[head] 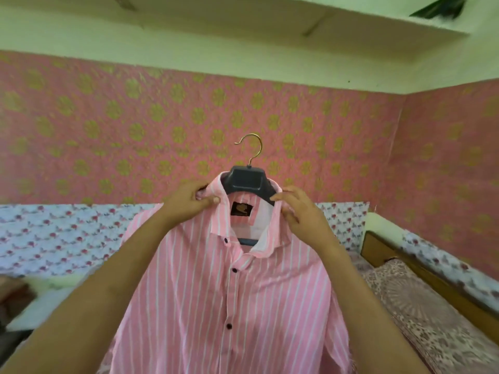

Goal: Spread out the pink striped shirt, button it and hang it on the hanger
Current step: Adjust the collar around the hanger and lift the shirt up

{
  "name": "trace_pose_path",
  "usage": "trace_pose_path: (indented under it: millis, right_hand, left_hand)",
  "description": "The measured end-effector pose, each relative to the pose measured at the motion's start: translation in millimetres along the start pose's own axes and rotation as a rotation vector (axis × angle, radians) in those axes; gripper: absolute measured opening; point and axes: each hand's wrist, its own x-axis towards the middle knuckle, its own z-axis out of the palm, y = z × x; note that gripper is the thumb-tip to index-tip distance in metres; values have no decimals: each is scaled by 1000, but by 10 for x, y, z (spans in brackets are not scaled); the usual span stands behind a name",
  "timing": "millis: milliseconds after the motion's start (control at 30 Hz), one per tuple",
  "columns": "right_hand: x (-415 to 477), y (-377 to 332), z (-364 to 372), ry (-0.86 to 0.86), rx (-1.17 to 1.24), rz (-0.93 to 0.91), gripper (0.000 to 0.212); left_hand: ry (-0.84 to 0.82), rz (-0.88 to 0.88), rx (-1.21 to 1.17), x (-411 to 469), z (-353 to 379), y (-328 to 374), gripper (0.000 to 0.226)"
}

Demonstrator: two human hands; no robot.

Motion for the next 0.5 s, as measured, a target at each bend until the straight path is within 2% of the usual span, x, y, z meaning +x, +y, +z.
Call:
trace_pose_path:
  millis: [167,300,333,433,500]
  right_hand:
    - [71,-149,-252,-52,-95,-2,23]
    - [139,-319,-290,-30,-74,81,21]
    - [195,-384,-289,-15,-59,116,20]
    - [403,-525,-299,20,-9,215,18]
    - [511,-656,-287,-7,84,246,23]
  left_hand:
    - [21,20,-19,-101,-193,143,27]
    - [30,40,9,-125,-290,190,23]
    - [30,43,16,-124,-338,176,26]
    - [64,65,0,-70,-450,86,55]
    - [62,68,-21,-14,-562,-5,61]
